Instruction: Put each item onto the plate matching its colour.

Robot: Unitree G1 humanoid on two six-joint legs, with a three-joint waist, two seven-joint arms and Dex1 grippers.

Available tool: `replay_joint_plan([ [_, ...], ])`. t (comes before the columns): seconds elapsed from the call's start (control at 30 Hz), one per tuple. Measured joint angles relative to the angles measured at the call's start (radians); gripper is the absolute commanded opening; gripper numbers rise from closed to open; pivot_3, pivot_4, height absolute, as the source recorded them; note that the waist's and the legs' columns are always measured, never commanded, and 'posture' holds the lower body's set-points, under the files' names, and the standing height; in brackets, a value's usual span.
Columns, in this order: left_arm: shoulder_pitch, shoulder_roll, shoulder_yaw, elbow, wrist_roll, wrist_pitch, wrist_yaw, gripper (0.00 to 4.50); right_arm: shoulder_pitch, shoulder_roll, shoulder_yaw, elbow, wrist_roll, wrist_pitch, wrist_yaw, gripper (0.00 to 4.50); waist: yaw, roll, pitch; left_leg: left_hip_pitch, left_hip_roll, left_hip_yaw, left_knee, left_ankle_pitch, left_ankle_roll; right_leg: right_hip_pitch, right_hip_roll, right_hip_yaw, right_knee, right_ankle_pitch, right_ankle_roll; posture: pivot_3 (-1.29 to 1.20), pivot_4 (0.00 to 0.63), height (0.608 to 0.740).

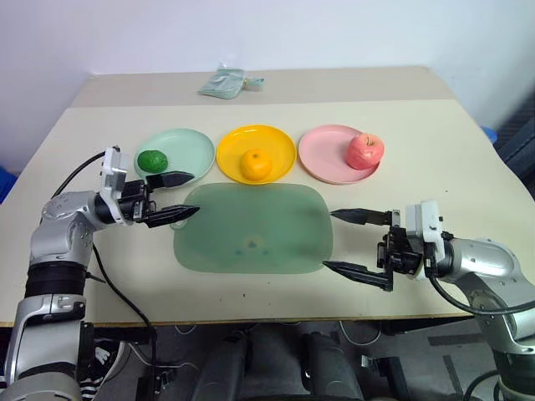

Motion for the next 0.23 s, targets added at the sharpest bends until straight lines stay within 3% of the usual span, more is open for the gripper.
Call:
replay_joint_plan([
  [0.23, -0.026, -0.007, -0.015, 0.012, 0.022, -0.010, -0.022, 4.50, 0.035, 0.000, -0.002, -0.028, 0.001, -0.013, -0.037, 4.47, -0.005, 0.000, 0.000, 0.000, 0.001, 0.000, 0.000, 0.000, 0.000, 0.000, 0.000, 0.000, 0.000, -0.001, -0.001, 0.00, 0.150, 0.740],
])
